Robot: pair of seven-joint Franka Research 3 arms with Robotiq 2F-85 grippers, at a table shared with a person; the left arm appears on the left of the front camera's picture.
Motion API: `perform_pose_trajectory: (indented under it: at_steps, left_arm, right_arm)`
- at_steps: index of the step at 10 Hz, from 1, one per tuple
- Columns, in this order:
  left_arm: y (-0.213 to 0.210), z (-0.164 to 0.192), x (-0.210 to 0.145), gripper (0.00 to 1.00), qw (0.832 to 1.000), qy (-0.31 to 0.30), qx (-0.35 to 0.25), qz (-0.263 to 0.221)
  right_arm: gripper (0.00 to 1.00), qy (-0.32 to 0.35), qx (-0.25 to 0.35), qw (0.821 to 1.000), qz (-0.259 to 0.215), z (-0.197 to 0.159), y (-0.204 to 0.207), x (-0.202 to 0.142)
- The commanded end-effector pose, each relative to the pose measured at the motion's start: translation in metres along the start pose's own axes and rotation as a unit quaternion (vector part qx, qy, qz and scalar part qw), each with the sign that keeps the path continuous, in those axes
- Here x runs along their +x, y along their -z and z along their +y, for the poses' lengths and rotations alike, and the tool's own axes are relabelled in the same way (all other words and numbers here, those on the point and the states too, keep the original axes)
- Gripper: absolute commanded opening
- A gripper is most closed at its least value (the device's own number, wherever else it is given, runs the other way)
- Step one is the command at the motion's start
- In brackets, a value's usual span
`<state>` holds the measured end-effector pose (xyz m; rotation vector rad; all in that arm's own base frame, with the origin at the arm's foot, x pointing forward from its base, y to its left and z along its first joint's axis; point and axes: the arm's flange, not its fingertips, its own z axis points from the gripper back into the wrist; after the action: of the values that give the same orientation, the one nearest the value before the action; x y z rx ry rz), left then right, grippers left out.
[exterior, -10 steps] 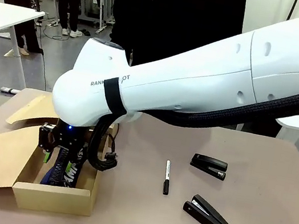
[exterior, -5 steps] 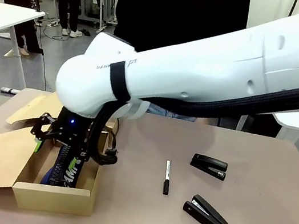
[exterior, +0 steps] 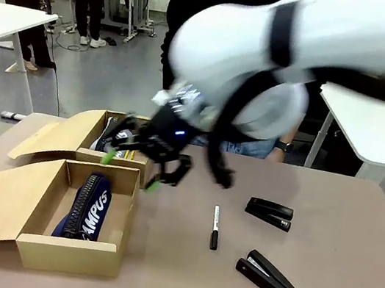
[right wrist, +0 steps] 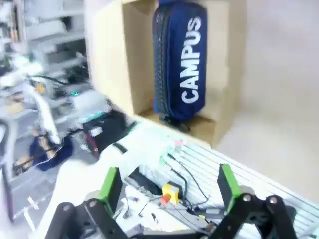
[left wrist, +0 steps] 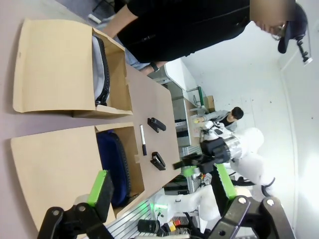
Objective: Place items inside the box.
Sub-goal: Pick up a Pencil pouch or Stapler and place it inside the Mailer Box closest to the robot.
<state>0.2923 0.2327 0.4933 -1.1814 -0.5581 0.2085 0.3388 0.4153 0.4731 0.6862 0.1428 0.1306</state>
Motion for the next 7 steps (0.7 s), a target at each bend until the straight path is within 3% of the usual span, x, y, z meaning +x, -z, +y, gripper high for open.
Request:
perform_pose_trajectory:
  at_steps: [1,2,3,4,5,6,7]
  left_arm:
    - [0.0,-0.001,0.0,1.0,1.0,0.011,-0.007,0.0]
    - [0.0,-0.001,0.0,1.0,1.0,0.011,-0.007,0.0]
    - [0.0,-0.001,0.0,1.0,1.0,0.011,-0.007,0.0]
    - [0.0,-0.001,0.0,1.0,1.0,0.011,-0.007,0.0]
    - [0.0,-0.001,0.0,1.0,1.0,0.011,-0.007,0.0]
    - [0.0,-0.001,0.0,1.0,1.0,0.011,-0.007,0.0]
    - [0.0,-0.001,0.0,1.0,1.0,0.011,-0.007,0.0]
  right_arm:
    - [1.0,0.038,0.067,0.997,-0.024,-0.077,-0.07,-0.056]
    - [1.0,0.119,0.076,0.988,-0.067,-0.089,-0.072,-0.065]
    - [1.0,0.011,0.044,0.999,-0.014,-0.031,-0.04,-0.021]
    - [1.0,0.011,0.044,0.999,-0.014,-0.031,-0.04,-0.021]
    - [1.0,0.05,0.072,0.995,-0.043,-0.073,-0.075,-0.05]
    - [1.0,-0.011,0.046,0.998,0.031,-0.061,-0.062,-0.045]
    - [1.0,-0.024,0.093,0.995,0.022,-0.066,-0.083,-0.037]
